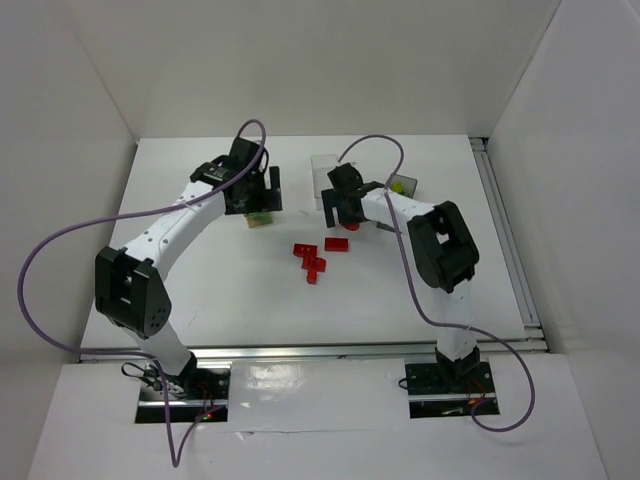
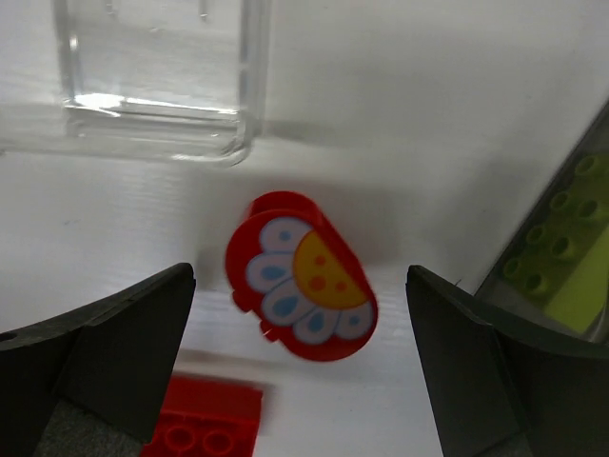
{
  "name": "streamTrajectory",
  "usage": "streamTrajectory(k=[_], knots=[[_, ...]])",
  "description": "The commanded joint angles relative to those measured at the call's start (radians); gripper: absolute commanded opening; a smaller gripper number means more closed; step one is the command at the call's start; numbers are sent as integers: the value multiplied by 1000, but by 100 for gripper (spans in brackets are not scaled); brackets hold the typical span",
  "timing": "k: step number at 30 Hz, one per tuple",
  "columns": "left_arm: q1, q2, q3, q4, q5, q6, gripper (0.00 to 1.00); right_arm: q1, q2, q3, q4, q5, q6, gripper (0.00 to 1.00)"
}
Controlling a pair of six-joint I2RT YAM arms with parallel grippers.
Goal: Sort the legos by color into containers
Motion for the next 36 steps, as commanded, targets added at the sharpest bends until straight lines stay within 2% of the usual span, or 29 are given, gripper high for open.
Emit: streamTrajectory(k=[1,6,9,10,12,14,17,20,27,30,33,34,36], knots=[[-8,8,24,4,5,14,98,-38,24,38,67,-25,-7,100],[-8,17,24,-6,-17,14,98,-47,55,67,79,-63,3,85],[-8,27,24,-15,-26,14,98,-47,17,66,67,-39,14,65],[-8,27,24,-15,-35,14,98,-47,-5,57,67,-23,14,54],[-8,27,24,-15,-35,14,98,-38,-83,43,54,-23,25,45],[-8,27,24,-15,-35,14,98,-38,-138,14,32,-11,37,41],[-8,27,24,-15,-35,14,98,-38,-207,30,21,1,48,41],[-8,27,24,-15,-35,14,98,-38,-183,125,21,1,48,41],[2,36,36,-27,-67,-15,98,-38,64,478,-33,23,29,45],[23,36,45,-39,-67,-15,98,-38,153,567,-33,12,29,46],[23,27,45,-48,-67,-15,98,-38,230,667,-33,-32,29,59],[32,27,45,-49,-67,-15,98,-38,243,710,-33,-32,29,77],[32,18,45,-49,-77,-15,98,-38,254,724,-45,-43,29,87]])
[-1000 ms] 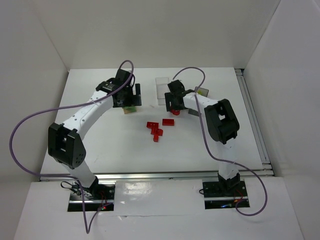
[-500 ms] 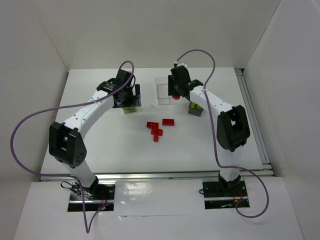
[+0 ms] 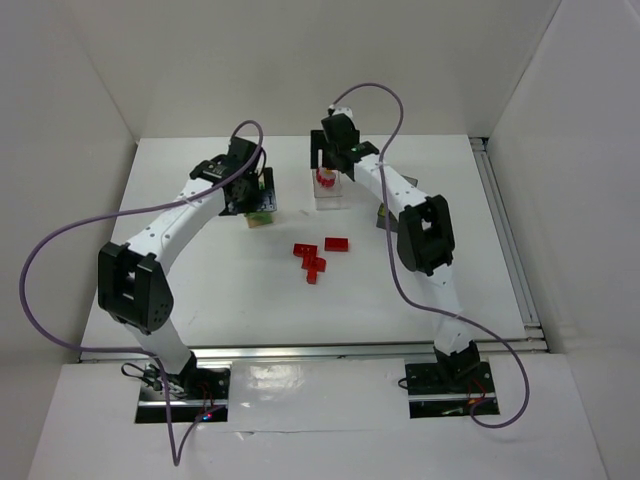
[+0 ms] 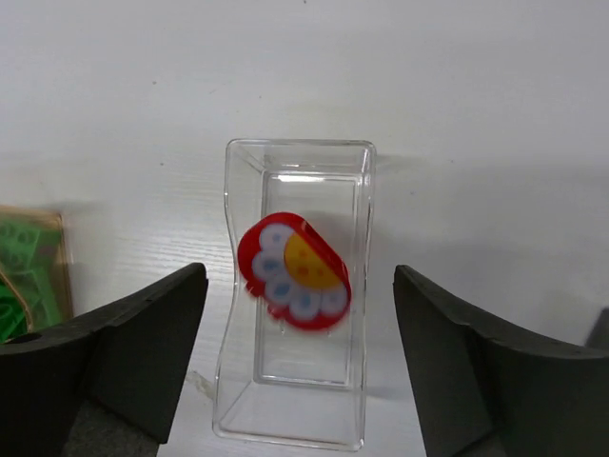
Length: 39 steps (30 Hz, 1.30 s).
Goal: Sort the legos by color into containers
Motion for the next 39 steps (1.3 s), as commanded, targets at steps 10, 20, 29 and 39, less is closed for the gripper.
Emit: streamTrajectory(k=[10,20,29,39], knots=[[28,-75,5,-13,-60,-46,98,39,-432,-469,59,8,31,79],[38,-88,-61,9,-49,-55,98,138,-564,-836,4,-77,215,100],[38,-87,-70,18,-6,-46,98,177,-443,-798,-13,34,323,100],[29,-69,-70,27,-6,-46,98,177,-353,-758,-22,66,290,87]])
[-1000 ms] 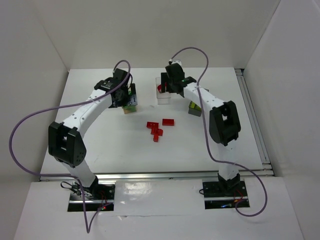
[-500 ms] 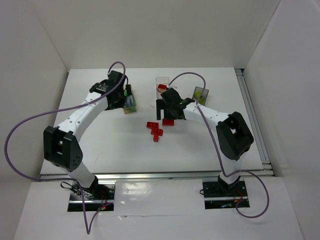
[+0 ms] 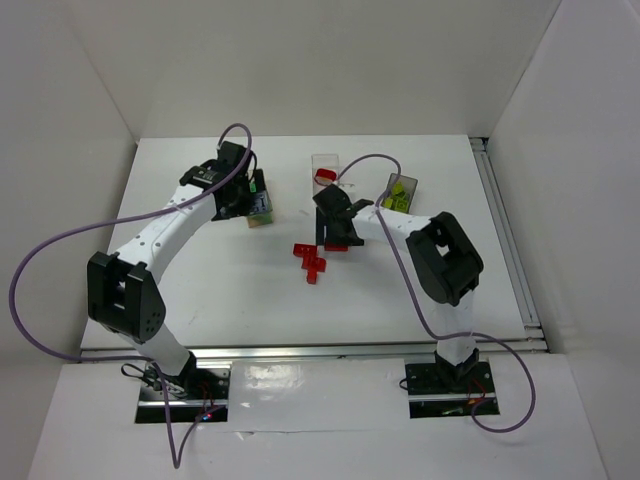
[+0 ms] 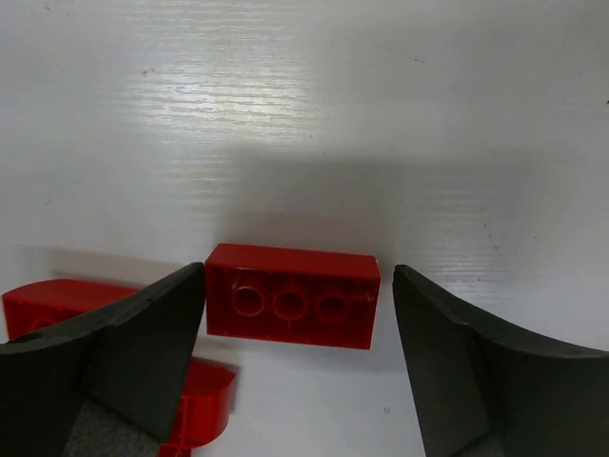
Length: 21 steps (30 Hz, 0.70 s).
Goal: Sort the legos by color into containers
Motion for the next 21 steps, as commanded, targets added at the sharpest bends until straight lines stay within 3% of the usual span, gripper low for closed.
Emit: streamTrajectory(k=[1,3,6,11,16,21], knots=[[-5,2,4,17,6,-12,98,5,21,44,-23,27,0,84],[-5,2,4,17,6,-12,98,5,11,56,-32,39,0,69],[-5,2,4,17,6,-12,97,5,-40,76,-42,76,-13,57],[-5,2,4,17,6,-3,97,-6,-78,165,-51,150,-62,57],[-5,-9,-5,17,6,-3,97,-66,35,392,-62,159,-122,57],[5,-18,30,17,15,15,97,-126,211,617,-83,148,-162,63]])
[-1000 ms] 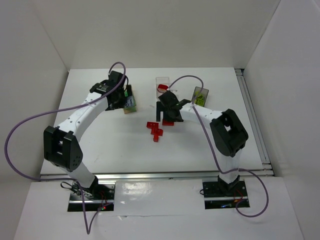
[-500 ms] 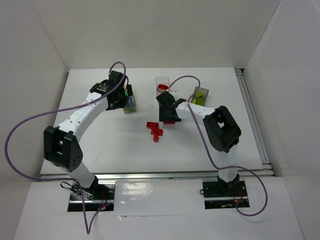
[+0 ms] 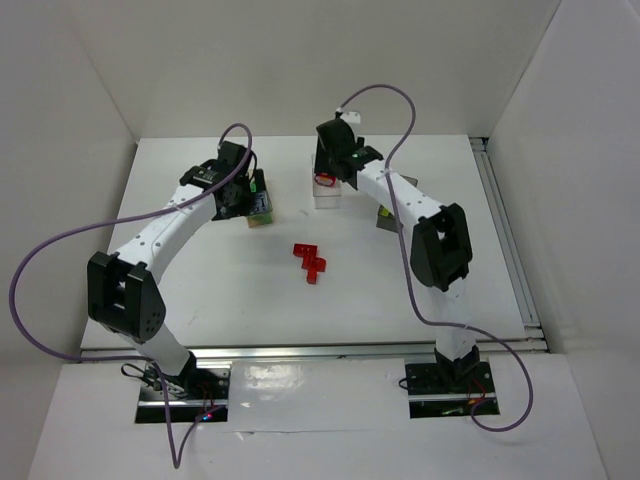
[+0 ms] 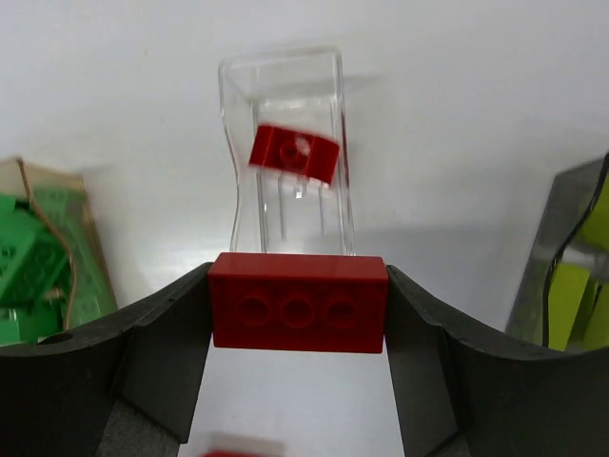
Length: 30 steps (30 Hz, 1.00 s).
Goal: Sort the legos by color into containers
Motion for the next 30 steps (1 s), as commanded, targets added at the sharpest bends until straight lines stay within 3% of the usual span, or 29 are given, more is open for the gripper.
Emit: streamTrajectory(k=[1,5,9,13,21,24,30], knots=[[4,-18,30,13,-1,9,97,-36,126,164,-22,17,-39,65],[23,-18,39,1,9,0,97,-46,252,298,-22,-26,-48,72],[32,-18,39,1,22,0,97,-46,286,359,-22,-51,-59,97],[32,-18,30,1,31,0,97,-46,154,217,61,-31,-59,97],[41,-18,21,1,31,-9,97,-14,-145,-209,135,-60,-1,72],[41,-18,11,1,31,-9,97,39,-228,-327,135,-101,10,72],[50,-18,2,10,31,-9,97,138,-277,-478,87,-218,-27,92]])
